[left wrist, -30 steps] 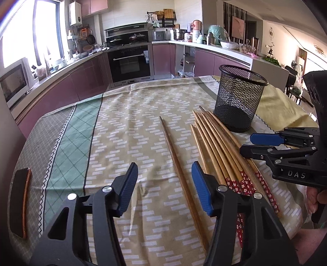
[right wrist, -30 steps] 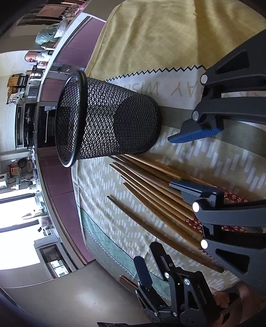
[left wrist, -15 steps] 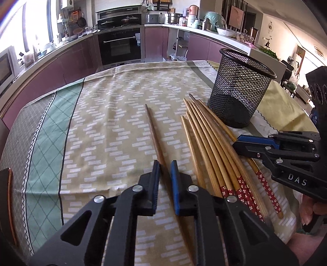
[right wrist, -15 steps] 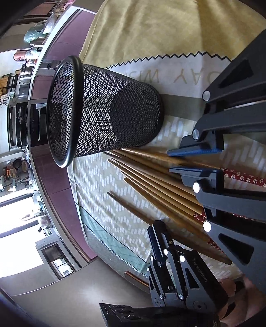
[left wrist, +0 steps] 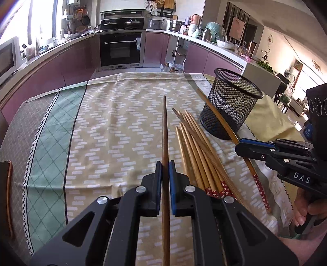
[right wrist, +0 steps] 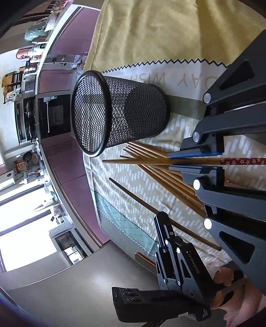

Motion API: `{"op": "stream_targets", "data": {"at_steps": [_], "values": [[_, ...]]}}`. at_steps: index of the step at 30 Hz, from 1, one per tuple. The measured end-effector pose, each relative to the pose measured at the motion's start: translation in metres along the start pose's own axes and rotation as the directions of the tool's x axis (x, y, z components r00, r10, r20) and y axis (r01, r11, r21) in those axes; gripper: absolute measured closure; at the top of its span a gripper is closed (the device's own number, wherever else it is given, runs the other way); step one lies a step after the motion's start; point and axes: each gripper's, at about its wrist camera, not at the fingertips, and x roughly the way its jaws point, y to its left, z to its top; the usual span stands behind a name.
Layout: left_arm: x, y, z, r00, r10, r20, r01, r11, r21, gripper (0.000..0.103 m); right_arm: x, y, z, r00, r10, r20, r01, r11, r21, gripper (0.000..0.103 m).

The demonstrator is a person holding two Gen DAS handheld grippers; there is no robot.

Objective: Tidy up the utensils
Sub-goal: 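Lift the left gripper's chopstick upright into the mesh cup while the right gripper inserts its own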

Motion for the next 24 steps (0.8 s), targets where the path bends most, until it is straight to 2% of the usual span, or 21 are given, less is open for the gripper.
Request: {"op": "stream_targets", "data": {"at_steps": [5, 10, 17, 24], "values": [[-0.031, -0.001, 0.009, 0.996, -0.071, 0.055, 0.07, 0.997, 0.013, 0.095, -0.023, 0.0, 0.008, 0.998, 0.017, 0.066, -0.016, 1.0, -0.01, 0.097], [-0.063, -0.003, 0.021, 0.985, -0.13, 0.117, 0.127, 0.991, 0.028, 0.095, -0.044, -0.001, 0.016, 0.99, 0.031, 0.139, -0.029, 0.999, -0.018, 0.097], [-0.103, -0.008, 0.039, 0.961, -0.193, 0.2, 0.187, 0.981, 0.046, 0.095, -0.067, -0.004, 0.029, 0.976, 0.032, 0.217, -0.024, 0.999, -0.042, 0.097], [-0.12, -0.016, 0.067, 0.931, -0.236, 0.279, 0.234, 0.971, 0.04, 0.095, -0.088, -0.002, 0.051, 0.958, 0.034, 0.285, -0.013, 0.997, -0.078, 0.097]]}}
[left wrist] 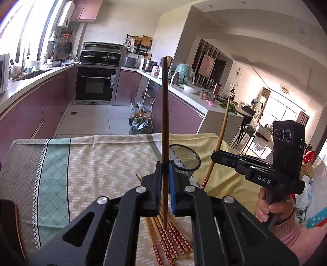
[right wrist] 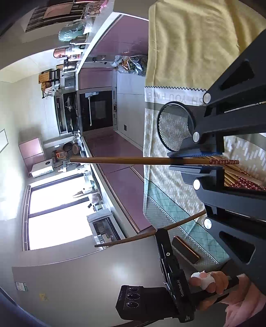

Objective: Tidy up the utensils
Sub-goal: 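Lift the left gripper's chopstick upright into the mesh cup while the right gripper inserts its own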

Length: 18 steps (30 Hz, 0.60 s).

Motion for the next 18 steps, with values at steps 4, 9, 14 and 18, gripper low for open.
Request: {"op": "stream_targets", "data": {"at_steps": [4, 9, 14, 18], "values": [[0.004, -0.01, 0.026, 0.999, -0.023, 0.046, 0.023, 1.0, 0.0, 0.095, -0.009, -0.006, 0.023, 0.999, -0.002, 0.053, 0.003, 1.0, -0.01, 0.097], [0.016, -0.02, 0.06, 0.994, -0.043, 0.102, 0.044, 0.999, -0.002, 0.095, -0.013, -0.016, 0.043, 0.994, -0.025, 0.108, 0.027, 1.0, -0.016, 0.097], [0.033, -0.034, 0.083, 0.989, -0.049, 0.142, 0.048, 0.999, 0.008, 0.095, -0.007, -0.024, 0.055, 0.988, -0.064, 0.142, 0.068, 0.997, -0.027, 0.097], [0.058, -0.042, 0.09, 0.991, -0.031, 0.131, 0.028, 0.999, 0.022, 0.095, 0.008, -0.031, 0.059, 0.988, -0.084, 0.127, 0.088, 0.996, -0.028, 0.097]]}}
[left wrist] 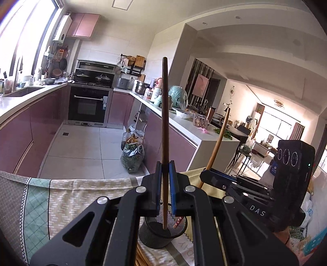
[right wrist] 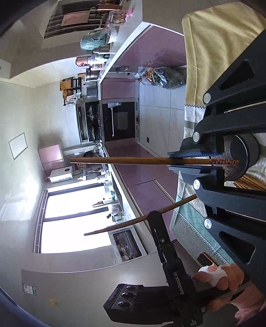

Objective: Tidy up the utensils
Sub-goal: 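Lift the left gripper's chopstick upright into the mesh cup while the right gripper inserts its own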

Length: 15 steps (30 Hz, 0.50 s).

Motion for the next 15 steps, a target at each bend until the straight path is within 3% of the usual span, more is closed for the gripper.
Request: {"op": "stream_targets", "data": {"at_steps": [8, 15], "values": [[0.055, 0.003, -0.036, 0.988, 0.033, -0.152, -0.028, 0.999, 0.039, 0.095, 0.039, -0.01, -0.021, 0.989, -0.006, -0.145, 0.007, 1.0, 0.006, 0.097], [0.091, 0.02, -0.063, 0.968, 0.045, -0.247, -0.036, 0.999, 0.04, 0.095, 0.068, -0.015, -0.037, 0.959, -0.008, -0.285, 0.015, 1.0, 0.022, 0.097]]}}
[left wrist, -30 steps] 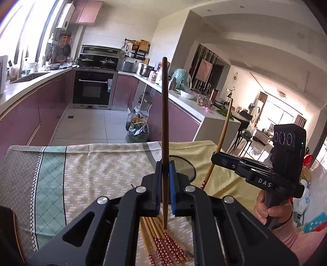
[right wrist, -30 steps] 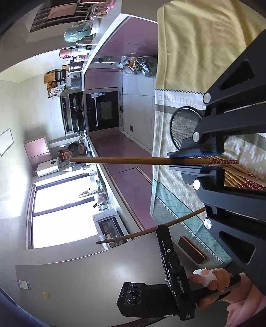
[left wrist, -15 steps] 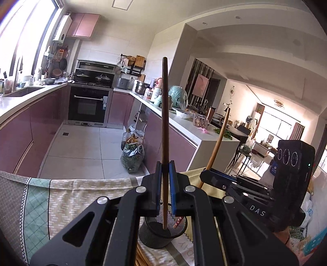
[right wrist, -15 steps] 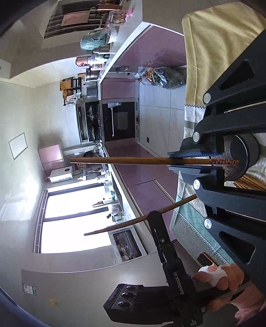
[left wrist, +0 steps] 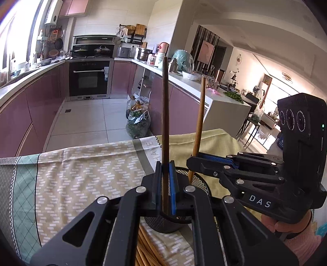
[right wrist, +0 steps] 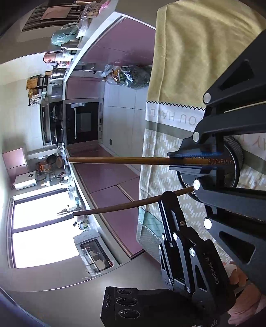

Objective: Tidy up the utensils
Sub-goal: 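Lift the left gripper's chopstick upright into the mesh cup while the right gripper inserts its own, then open both grippers, releasing the chopsticks into the cup, and withdraw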

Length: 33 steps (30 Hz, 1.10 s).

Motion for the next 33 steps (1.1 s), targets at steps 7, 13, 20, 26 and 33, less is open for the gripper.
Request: {"op": "stream_targets", "data": {"at_steps": [7, 13, 20, 26, 33], "values": [[0.02, 0.011, -0.01, 0.999, 0.013, -0.037, -0.013, 1.0, -0.004, 0.095, 0.016, -0.002, -0.002, 0.999, -0.015, -0.037, 0.016, 1.0, 0.027, 0.095], [0.01, 0.01, -0.013, 0.999, 0.037, -0.005, -0.037, 0.999, 0.007, 0.087, 0.015, -0.004, -0.001, 1.0, -0.012, -0.01, 0.012, 0.999, 0.045, 0.094], [-0.033, 0.013, -0.025, 0.992, 0.101, 0.078, -0.104, 0.994, 0.023, 0.07, -0.017, 0.006, -0.011, 0.998, 0.016, 0.061, -0.018, 0.999, 0.031, 0.086], [-0.06, 0.028, -0.05, 0.988, 0.14, 0.066, -0.142, 0.989, 0.027, 0.065, -0.044, 0.035, -0.035, 0.995, 0.069, 0.078, -0.066, 0.997, -0.045, 0.079], [-0.063, 0.048, -0.096, 0.985, 0.171, -0.031, -0.171, 0.985, 0.005, 0.064, -0.021, 0.061, -0.073, 0.992, 0.117, -0.043, -0.12, 0.99, -0.071, 0.079]]}}
